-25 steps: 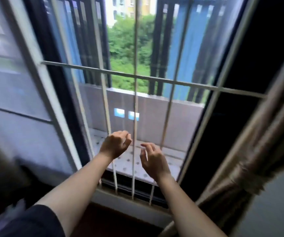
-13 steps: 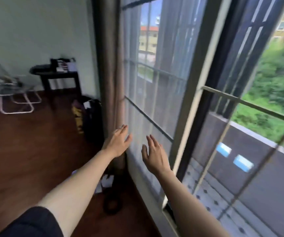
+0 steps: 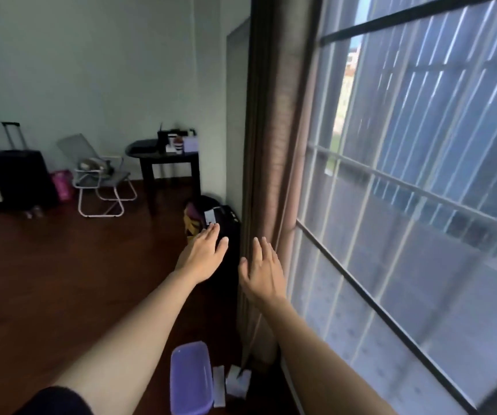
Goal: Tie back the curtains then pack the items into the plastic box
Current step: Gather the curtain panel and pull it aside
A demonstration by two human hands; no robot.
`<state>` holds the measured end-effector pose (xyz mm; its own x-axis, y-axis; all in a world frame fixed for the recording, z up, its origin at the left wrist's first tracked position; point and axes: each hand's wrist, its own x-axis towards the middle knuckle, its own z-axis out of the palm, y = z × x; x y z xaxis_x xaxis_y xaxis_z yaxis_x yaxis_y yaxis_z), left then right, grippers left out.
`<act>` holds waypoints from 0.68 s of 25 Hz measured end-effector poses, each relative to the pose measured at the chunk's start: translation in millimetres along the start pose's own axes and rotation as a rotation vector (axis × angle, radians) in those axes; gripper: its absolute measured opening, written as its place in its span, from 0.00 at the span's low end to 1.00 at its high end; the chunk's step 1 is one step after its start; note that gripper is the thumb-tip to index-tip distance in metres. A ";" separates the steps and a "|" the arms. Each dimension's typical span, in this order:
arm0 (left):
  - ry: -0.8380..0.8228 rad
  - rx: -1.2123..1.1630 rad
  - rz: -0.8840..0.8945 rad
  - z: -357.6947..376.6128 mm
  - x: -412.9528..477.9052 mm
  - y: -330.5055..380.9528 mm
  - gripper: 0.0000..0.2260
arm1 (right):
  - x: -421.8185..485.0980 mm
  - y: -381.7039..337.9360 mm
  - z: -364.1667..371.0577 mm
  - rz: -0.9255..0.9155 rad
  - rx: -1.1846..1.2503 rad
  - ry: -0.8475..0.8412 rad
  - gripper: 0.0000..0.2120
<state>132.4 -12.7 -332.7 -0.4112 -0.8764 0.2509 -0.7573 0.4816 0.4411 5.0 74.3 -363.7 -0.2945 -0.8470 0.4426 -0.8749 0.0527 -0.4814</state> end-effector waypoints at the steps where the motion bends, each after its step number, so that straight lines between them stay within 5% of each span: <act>1: 0.013 0.001 -0.002 -3.1 19.9 -4.8 0.25 | 22.2 -3.3 11.5 -0.009 0.002 0.003 0.39; 17: 0.061 -0.146 0.146 -15.4 351.2 -65.0 0.24 | 343.5 -9.1 106.9 0.123 -0.092 0.146 0.30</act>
<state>45.0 -351.6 -260.0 -0.4764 -0.7972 0.3708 -0.6088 0.6033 0.5151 -47.2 -273.7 -288.2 -0.4481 -0.7457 0.4931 -0.8583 0.2046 -0.4705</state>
